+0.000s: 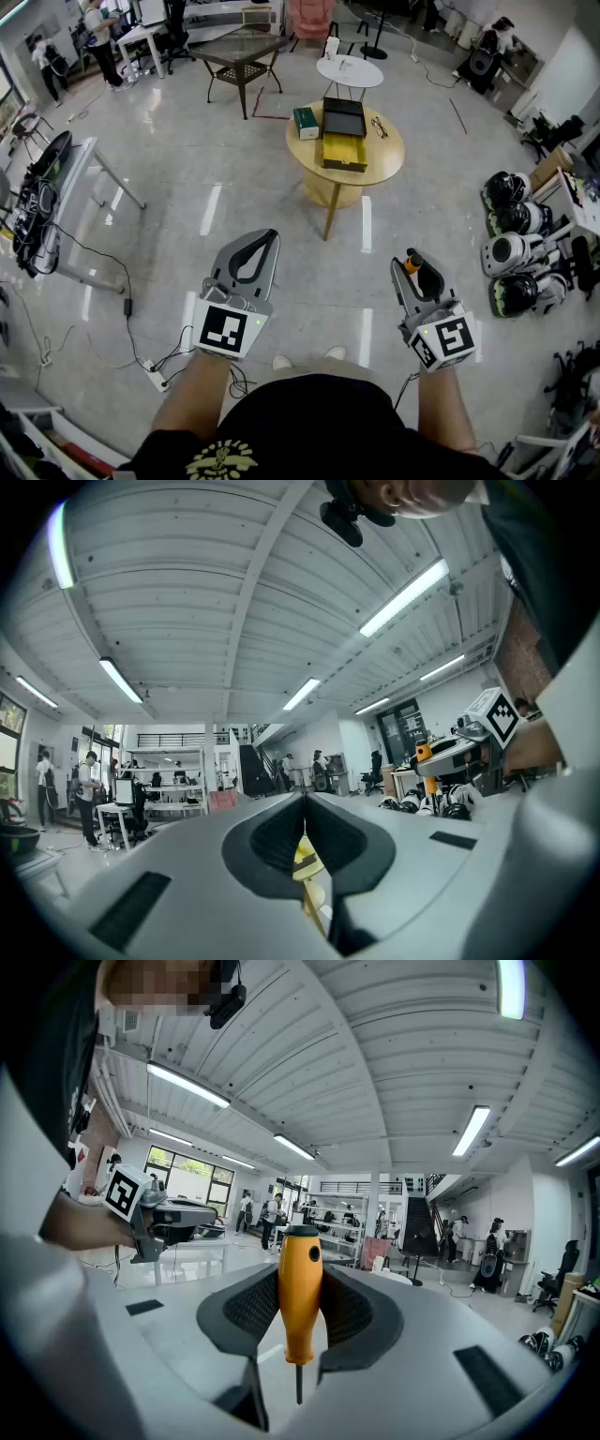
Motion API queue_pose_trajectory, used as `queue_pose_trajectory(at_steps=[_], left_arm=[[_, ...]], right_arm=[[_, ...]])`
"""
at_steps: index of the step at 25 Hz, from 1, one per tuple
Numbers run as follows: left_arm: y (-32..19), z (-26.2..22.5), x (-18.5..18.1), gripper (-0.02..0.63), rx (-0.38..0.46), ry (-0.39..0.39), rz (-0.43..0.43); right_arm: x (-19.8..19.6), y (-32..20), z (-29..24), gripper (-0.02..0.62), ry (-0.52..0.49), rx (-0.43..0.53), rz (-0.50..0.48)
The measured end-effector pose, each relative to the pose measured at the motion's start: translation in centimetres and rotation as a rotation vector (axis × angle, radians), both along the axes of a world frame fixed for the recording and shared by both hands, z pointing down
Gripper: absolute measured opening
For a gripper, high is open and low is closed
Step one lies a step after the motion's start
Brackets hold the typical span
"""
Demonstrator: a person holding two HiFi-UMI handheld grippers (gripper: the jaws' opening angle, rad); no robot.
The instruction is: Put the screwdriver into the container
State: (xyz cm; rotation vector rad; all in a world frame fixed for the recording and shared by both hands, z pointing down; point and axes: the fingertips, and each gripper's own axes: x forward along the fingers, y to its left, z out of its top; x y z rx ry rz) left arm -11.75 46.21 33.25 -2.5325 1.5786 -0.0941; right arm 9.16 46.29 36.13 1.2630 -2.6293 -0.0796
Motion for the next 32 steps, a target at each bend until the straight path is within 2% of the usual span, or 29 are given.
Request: queue_pose_trajectory(at_steps=[5,18,24,32], left_arm=[[0.8,0.0,-2.5,0.018,-0.004,0.017,-0.002],[-1.0,2.4,-3.6,0.018,-0.051,0.006,-0.003],[-3.4,2.9,-2.3,0.018,-0.058,-0.010,0.004],[-9.2,3.3,0.2,0.018,-0.060,-0.003,-0.003]], right_arm=[[-2.2,1.2,-0.4,0.133,0.011,0.002,0.004],[-3.8,-0.2,-0.4,0.133,0.017,-0.001,-0.034],[-2.7,-2.8,0.5,0.133,-0.001,-0.015,-0.037],[-0.9,-8.6,1.5,0.133,-0.031,-0.022,-0.041]])
